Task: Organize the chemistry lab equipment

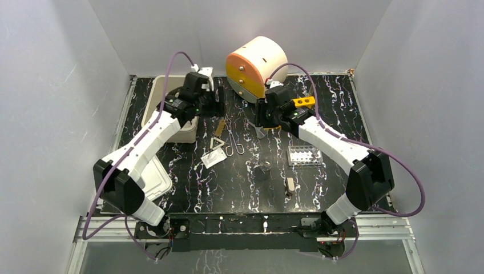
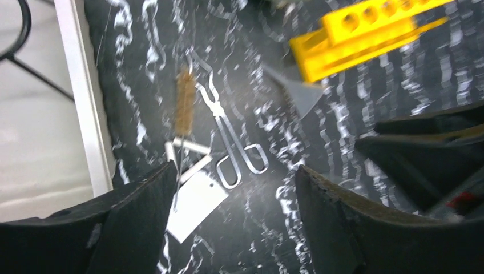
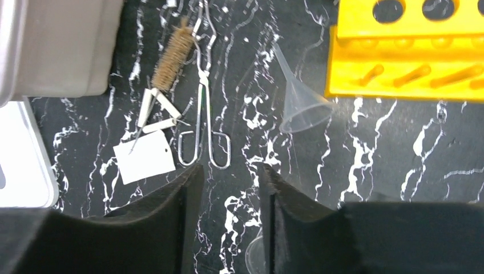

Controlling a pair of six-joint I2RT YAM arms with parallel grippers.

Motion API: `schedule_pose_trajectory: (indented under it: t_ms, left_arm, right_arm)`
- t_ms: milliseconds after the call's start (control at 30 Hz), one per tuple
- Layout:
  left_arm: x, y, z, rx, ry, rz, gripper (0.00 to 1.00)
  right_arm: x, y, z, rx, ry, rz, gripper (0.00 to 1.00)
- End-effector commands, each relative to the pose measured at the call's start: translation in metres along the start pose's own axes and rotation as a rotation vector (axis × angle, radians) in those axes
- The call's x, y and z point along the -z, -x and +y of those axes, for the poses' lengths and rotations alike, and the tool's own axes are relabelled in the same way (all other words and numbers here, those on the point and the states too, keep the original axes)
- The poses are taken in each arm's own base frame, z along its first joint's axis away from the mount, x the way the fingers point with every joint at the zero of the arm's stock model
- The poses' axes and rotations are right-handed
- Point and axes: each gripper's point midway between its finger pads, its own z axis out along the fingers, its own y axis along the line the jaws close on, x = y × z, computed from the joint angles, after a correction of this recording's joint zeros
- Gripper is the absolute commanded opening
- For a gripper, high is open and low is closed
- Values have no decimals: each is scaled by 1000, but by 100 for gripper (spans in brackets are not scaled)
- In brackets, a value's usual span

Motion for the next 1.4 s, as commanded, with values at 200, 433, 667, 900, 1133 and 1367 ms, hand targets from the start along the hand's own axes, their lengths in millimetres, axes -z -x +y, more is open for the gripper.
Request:
schedule_pose_trajectory:
  t_ms: [200,433,667,900,1133,1367]
  left_arm:
    - [-30,-96,40,-58,295,258,52]
    - [-57,-144,60,-82,373,383,33]
    - [-89,-161,66,-120,372,406,29]
    - [-107,-158,71,-161,396,402,20]
    - [-115,-164,77,-175,399,413,20]
    - [-121,-172,82,-182,402,436,15]
  right_arm:
    - [8,-5,-28,-156,-104,0,42]
    - [13,-5,-22,-174,-52,-23,43]
    - [14,-10,-24,-171,-48,-25,45]
    - [17,-9,-26,-170,-54,-41,47]
    - [16,-7,-28,-162,-61,-48,48]
    - [13,-7,-27,-159,-62,-44,49]
